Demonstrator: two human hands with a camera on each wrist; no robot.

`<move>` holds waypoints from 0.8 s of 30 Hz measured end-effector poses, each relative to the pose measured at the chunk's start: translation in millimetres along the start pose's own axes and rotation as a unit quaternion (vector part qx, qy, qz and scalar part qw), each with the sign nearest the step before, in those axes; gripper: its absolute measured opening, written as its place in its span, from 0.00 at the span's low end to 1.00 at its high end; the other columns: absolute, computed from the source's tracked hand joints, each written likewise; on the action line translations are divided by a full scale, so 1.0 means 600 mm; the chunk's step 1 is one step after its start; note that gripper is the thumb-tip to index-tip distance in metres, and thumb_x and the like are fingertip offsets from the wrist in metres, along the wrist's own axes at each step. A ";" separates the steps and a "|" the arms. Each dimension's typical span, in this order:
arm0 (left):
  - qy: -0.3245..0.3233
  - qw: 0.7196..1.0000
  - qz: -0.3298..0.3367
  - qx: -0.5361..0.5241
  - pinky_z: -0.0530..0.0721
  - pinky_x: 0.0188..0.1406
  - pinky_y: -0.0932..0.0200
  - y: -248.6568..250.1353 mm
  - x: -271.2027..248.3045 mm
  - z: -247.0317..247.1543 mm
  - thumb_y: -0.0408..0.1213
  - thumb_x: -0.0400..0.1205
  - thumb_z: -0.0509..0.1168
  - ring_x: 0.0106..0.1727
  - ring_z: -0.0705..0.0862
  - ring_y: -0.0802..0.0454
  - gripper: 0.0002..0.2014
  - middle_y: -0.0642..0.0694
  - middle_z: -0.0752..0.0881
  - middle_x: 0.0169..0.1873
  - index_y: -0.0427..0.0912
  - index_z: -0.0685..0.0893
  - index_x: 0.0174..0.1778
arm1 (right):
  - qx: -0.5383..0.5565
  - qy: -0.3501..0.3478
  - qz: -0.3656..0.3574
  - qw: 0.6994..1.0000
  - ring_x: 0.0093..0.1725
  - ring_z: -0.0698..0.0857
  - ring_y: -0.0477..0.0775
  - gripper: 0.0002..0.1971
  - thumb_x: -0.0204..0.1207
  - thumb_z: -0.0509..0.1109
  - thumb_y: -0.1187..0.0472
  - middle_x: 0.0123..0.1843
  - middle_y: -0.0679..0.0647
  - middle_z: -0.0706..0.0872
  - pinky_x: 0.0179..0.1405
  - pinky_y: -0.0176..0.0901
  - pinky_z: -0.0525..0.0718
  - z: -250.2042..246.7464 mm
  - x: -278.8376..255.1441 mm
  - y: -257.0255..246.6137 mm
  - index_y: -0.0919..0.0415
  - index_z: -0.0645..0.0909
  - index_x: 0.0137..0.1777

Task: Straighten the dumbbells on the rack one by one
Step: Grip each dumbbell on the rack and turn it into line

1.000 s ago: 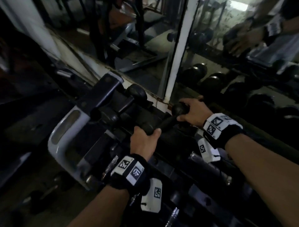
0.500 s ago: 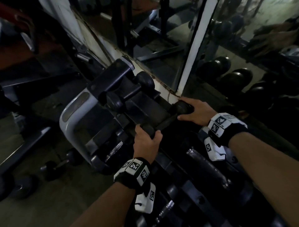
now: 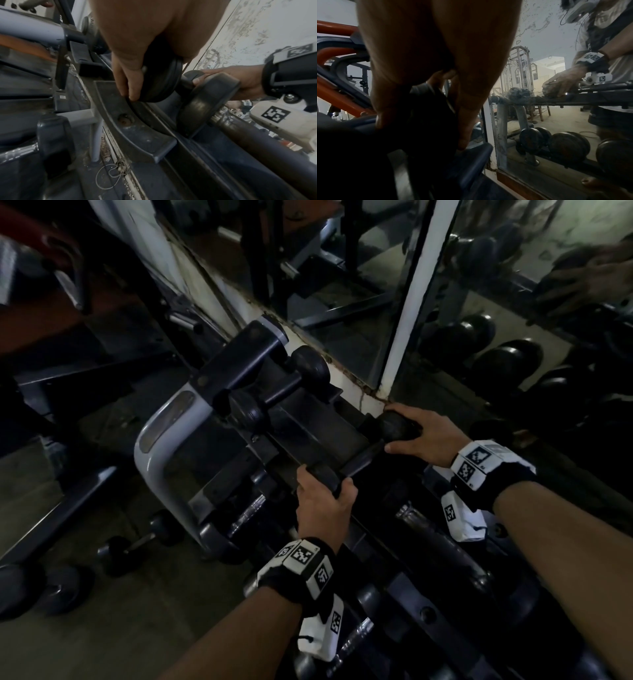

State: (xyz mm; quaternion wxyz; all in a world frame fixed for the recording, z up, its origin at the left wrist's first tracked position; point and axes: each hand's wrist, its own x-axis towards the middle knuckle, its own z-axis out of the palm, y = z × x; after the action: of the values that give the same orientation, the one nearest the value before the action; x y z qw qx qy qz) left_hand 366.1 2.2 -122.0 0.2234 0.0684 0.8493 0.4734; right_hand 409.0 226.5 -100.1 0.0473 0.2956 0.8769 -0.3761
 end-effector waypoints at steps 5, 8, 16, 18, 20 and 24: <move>-0.012 1.000 0.013 0.018 0.80 0.63 0.44 0.002 -0.002 -0.010 0.54 0.75 0.69 0.61 0.82 0.40 0.34 0.40 0.82 0.62 0.41 0.67 0.73 | -0.009 0.009 -0.003 1.000 0.69 0.80 0.54 0.37 0.67 0.81 0.50 0.71 0.50 0.81 0.72 0.43 0.74 0.004 -0.002 -0.005 0.38 0.71 0.75; -0.025 0.999 0.017 0.026 0.80 0.64 0.44 0.002 -0.003 -0.014 0.55 0.77 0.69 0.63 0.81 0.40 0.36 0.39 0.81 0.64 0.39 0.65 0.74 | -0.021 0.015 0.006 1.000 0.71 0.79 0.55 0.38 0.68 0.80 0.51 0.74 0.51 0.79 0.70 0.39 0.72 0.009 -0.003 -0.007 0.39 0.68 0.78; -0.038 0.997 -0.047 0.047 0.77 0.68 0.43 0.012 -0.026 -0.001 0.54 0.80 0.66 0.66 0.80 0.31 0.35 0.31 0.79 0.67 0.34 0.63 0.74 | -0.040 0.001 0.006 0.999 0.75 0.76 0.57 0.40 0.68 0.81 0.55 0.79 0.52 0.75 0.75 0.44 0.71 0.011 0.007 -0.015 0.41 0.68 0.79; -0.045 0.996 -0.051 0.056 0.77 0.67 0.45 0.014 -0.021 -0.002 0.54 0.81 0.65 0.66 0.80 0.31 0.34 0.29 0.80 0.66 0.32 0.63 0.73 | -0.045 0.001 0.007 0.999 0.75 0.76 0.57 0.41 0.67 0.81 0.54 0.79 0.53 0.74 0.75 0.45 0.71 0.011 0.010 -0.016 0.41 0.68 0.79; -0.047 0.995 -0.052 0.073 0.76 0.67 0.47 0.017 -0.017 -0.006 0.54 0.81 0.65 0.67 0.80 0.31 0.34 0.29 0.80 0.66 0.31 0.63 0.72 | -0.052 0.003 0.007 0.999 0.75 0.75 0.58 0.41 0.66 0.81 0.53 0.79 0.54 0.74 0.76 0.45 0.71 0.011 0.010 -0.018 0.41 0.68 0.79; -0.050 0.994 -0.049 0.086 0.74 0.68 0.48 0.017 -0.016 -0.011 0.57 0.80 0.65 0.70 0.78 0.33 0.40 0.30 0.79 0.69 0.30 0.60 0.77 | -0.052 0.013 0.023 0.998 0.77 0.74 0.59 0.42 0.67 0.80 0.52 0.81 0.54 0.72 0.76 0.44 0.70 0.013 0.004 -0.023 0.41 0.65 0.81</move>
State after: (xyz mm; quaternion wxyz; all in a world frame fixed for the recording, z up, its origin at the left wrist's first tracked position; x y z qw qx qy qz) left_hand 370.5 -0.3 -107.4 0.2817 0.0690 0.8771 0.3828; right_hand 398.6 214.6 -97.8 0.0602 0.3176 0.8887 -0.3251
